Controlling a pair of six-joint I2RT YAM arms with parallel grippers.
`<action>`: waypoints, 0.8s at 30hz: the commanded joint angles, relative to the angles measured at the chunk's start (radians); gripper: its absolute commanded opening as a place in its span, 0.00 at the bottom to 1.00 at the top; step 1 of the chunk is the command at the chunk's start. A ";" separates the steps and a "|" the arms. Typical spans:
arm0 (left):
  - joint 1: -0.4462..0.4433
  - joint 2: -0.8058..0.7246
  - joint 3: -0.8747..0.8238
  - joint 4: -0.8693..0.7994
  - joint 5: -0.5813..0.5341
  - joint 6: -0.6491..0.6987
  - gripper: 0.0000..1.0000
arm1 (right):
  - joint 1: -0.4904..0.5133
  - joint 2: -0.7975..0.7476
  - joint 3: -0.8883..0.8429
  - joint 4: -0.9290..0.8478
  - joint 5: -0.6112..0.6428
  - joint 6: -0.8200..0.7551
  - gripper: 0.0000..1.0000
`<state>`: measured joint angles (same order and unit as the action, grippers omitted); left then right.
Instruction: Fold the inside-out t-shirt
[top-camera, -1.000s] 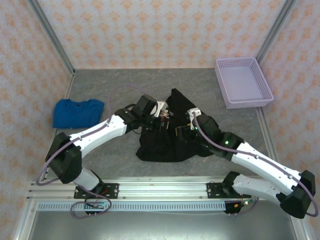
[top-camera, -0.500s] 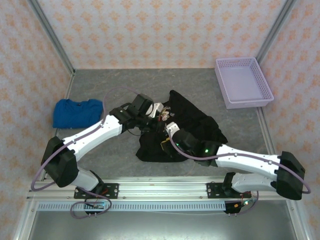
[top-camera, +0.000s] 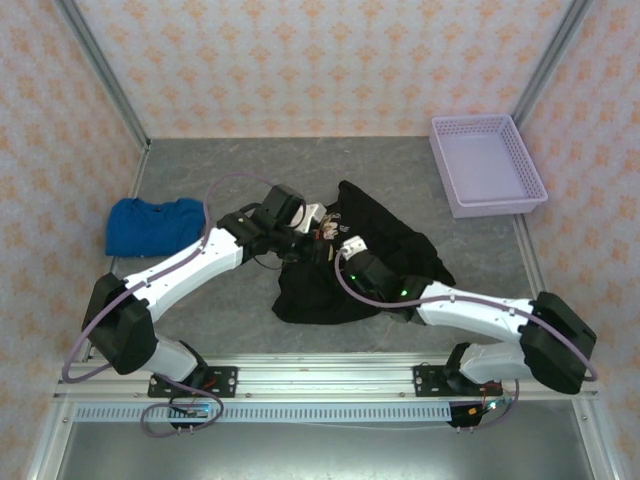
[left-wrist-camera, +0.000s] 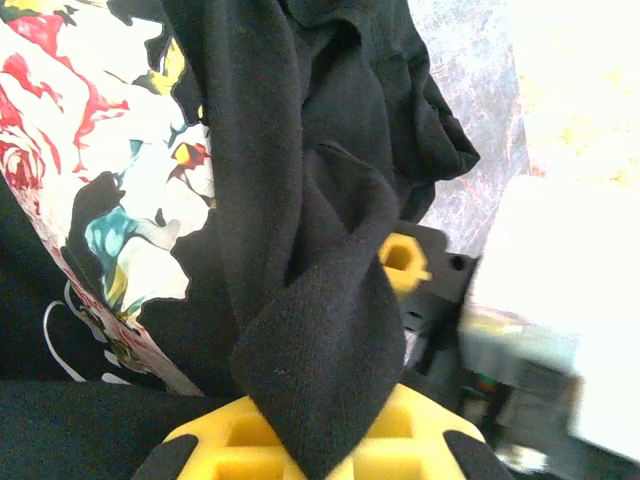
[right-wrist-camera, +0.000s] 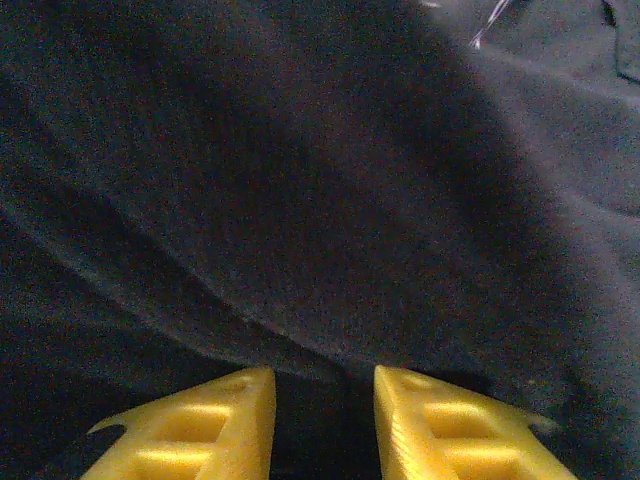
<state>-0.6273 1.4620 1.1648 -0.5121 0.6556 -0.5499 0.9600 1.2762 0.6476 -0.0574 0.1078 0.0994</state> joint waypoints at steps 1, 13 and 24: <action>0.007 0.000 0.042 -0.009 0.032 0.004 0.00 | -0.005 0.054 0.034 0.059 -0.002 -0.023 0.31; 0.023 0.015 0.066 -0.067 -0.252 0.114 0.00 | -0.064 -0.176 0.070 -0.034 -0.293 0.073 0.00; 0.024 0.042 0.079 -0.031 -0.537 0.142 0.16 | -0.254 -0.275 0.047 0.141 -0.645 0.334 0.00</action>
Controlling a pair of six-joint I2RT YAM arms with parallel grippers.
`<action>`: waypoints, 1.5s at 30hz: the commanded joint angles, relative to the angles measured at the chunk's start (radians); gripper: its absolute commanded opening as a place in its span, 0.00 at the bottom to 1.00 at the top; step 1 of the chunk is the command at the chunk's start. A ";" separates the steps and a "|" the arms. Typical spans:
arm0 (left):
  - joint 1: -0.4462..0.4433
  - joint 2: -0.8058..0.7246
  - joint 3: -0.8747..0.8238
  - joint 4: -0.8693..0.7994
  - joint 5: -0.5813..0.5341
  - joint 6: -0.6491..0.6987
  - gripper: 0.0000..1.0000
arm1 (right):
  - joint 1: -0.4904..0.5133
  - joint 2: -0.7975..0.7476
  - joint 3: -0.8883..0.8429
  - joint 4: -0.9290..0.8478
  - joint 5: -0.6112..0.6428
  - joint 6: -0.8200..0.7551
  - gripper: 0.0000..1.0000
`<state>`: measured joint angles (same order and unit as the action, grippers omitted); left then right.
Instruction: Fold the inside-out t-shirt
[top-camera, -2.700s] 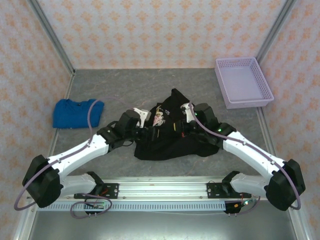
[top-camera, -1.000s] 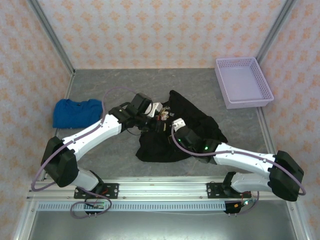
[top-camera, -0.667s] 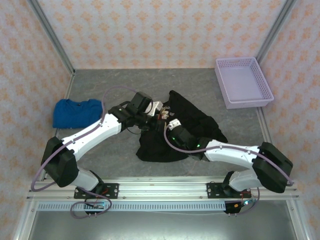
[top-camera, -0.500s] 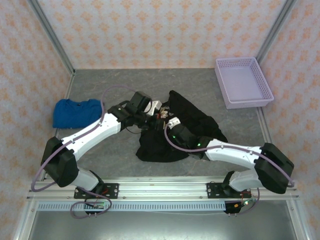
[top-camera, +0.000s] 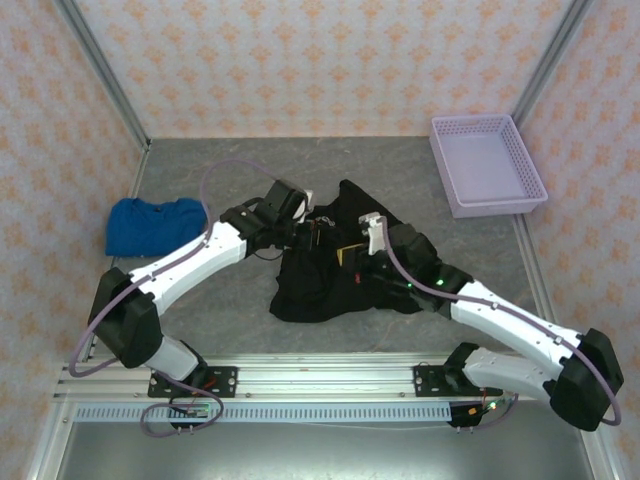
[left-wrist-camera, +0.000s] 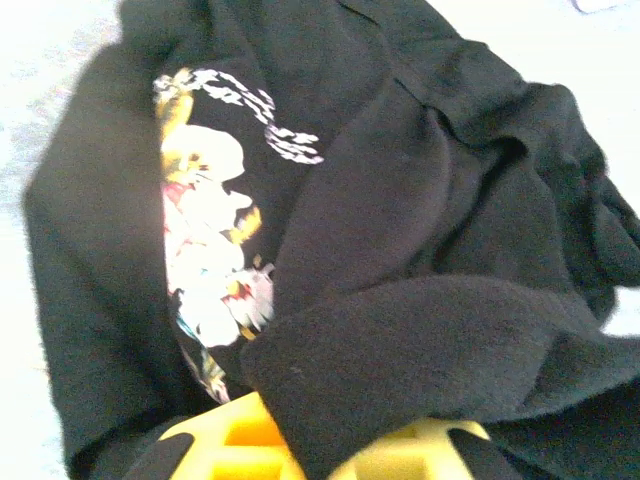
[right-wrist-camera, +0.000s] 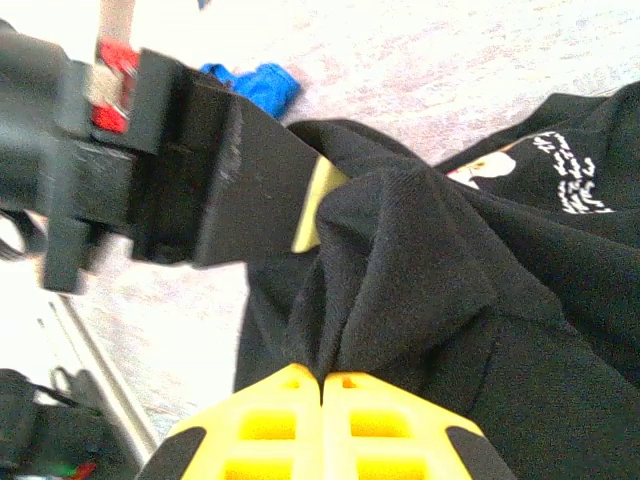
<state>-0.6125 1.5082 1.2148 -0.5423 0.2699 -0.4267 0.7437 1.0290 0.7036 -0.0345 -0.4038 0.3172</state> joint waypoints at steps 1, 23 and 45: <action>0.010 -0.021 0.011 0.002 -0.172 0.016 0.27 | -0.054 -0.026 -0.018 0.155 -0.150 0.156 0.00; -0.123 -0.109 -0.176 0.259 0.028 0.181 0.27 | -0.125 -0.005 -0.004 0.172 -0.175 0.275 0.00; 0.020 -0.287 -0.171 0.237 0.495 -0.174 0.00 | 0.144 -0.008 0.040 -0.140 0.300 -0.074 0.44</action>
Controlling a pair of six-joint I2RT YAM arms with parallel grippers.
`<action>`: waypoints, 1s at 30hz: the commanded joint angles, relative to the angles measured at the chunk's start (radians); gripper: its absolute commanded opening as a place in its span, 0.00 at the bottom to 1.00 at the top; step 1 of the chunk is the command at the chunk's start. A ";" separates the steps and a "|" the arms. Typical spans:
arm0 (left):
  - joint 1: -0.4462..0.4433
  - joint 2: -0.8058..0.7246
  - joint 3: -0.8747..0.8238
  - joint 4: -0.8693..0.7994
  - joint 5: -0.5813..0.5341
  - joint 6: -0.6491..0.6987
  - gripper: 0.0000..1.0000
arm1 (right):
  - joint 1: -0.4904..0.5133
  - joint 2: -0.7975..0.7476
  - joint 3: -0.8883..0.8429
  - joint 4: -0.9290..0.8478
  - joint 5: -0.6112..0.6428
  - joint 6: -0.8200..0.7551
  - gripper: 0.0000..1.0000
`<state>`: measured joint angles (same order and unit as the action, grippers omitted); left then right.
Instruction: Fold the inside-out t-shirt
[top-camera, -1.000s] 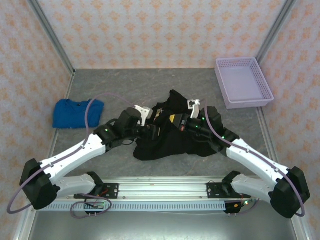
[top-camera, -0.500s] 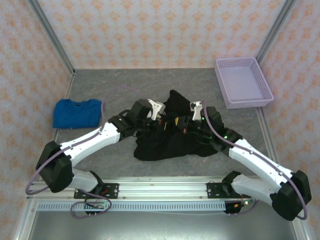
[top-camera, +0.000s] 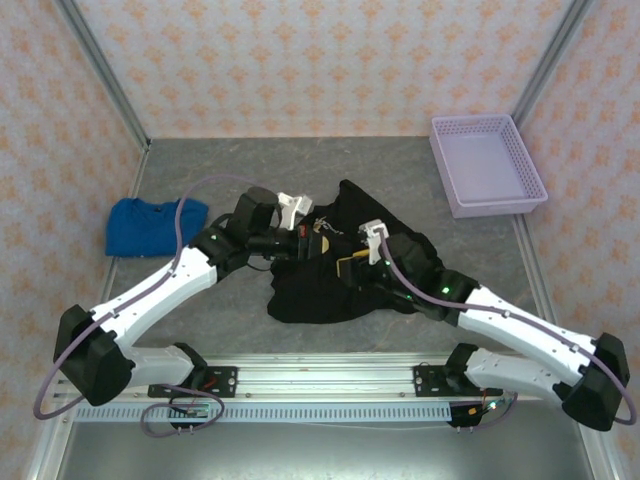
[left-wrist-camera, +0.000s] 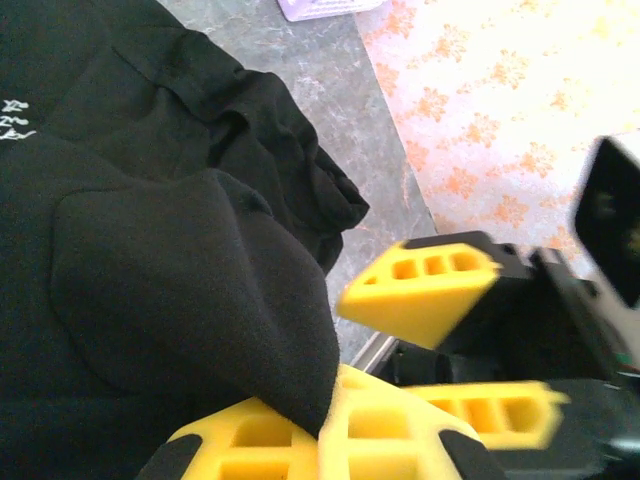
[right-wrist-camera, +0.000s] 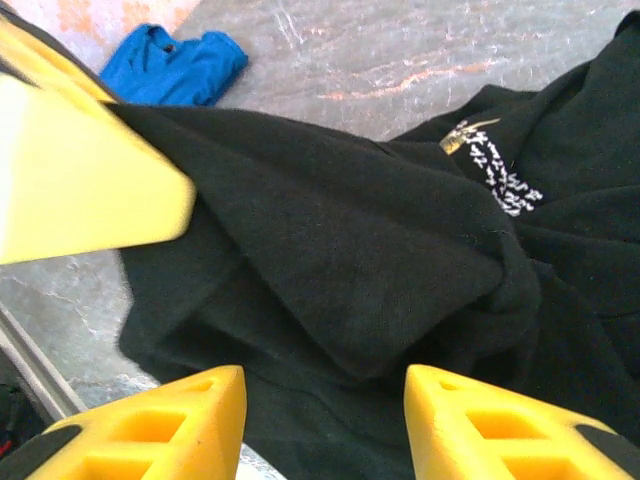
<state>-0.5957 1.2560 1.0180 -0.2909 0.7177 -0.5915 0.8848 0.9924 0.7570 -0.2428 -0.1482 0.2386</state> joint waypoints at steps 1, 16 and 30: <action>0.005 -0.040 0.022 -0.020 0.047 -0.002 0.00 | 0.003 0.039 -0.017 0.072 0.066 0.004 0.42; 0.027 -0.080 0.006 -0.107 -0.031 0.087 0.00 | -0.059 0.126 0.009 0.171 -0.053 -0.035 0.00; 0.039 -0.028 0.013 -0.186 -0.545 0.243 0.31 | -0.153 0.094 0.084 0.374 -0.481 0.339 0.00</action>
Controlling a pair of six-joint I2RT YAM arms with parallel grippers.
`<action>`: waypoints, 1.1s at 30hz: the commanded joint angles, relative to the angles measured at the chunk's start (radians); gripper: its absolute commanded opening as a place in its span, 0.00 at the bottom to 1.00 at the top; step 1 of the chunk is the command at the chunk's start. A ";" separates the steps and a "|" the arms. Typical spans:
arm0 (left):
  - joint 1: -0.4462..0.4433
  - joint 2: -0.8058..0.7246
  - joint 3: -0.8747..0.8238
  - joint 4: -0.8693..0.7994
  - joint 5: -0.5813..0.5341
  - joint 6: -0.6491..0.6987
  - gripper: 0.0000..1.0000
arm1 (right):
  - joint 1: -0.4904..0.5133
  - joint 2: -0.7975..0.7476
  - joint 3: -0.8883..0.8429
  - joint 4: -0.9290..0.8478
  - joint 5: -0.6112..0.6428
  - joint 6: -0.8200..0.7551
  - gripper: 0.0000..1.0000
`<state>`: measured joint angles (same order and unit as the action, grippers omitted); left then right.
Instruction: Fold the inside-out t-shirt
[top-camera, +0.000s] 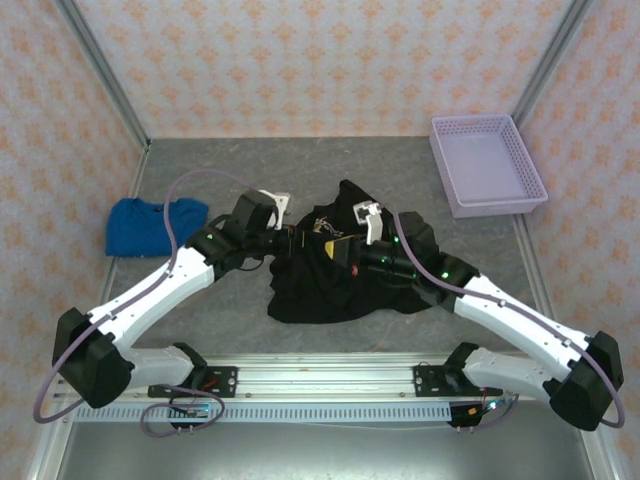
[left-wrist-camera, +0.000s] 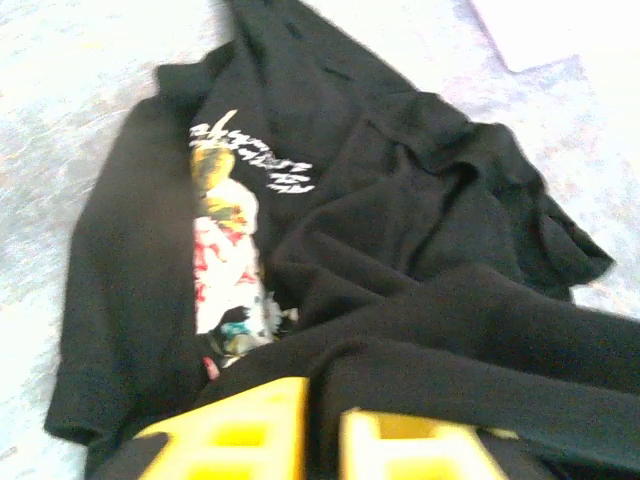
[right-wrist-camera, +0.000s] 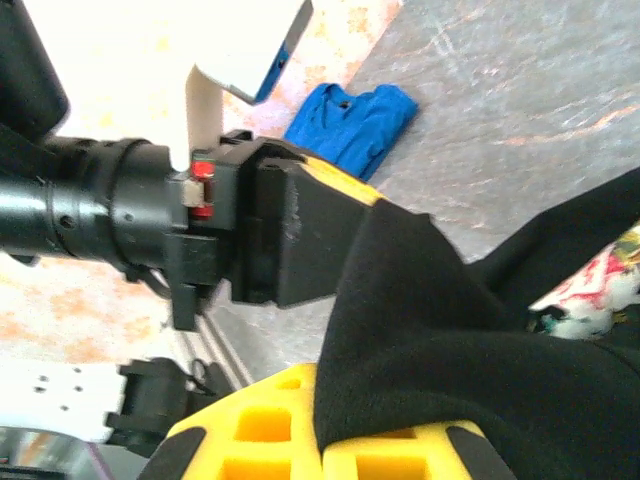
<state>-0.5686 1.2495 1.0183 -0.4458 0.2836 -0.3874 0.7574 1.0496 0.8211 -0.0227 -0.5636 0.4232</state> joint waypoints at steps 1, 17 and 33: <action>0.009 -0.049 0.001 -0.035 -0.113 0.044 0.37 | -0.036 0.055 0.024 0.183 -0.073 0.185 0.00; -0.105 -0.107 -0.135 0.306 0.167 0.138 0.54 | -0.113 0.101 0.043 0.223 -0.172 0.312 0.00; -0.102 0.012 -0.018 0.400 0.305 0.115 0.00 | -0.165 0.046 0.046 0.101 -0.125 0.285 0.00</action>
<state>-0.6724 1.3041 0.9661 -0.0757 0.5129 -0.2634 0.6083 1.1259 0.8310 0.1463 -0.7197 0.7429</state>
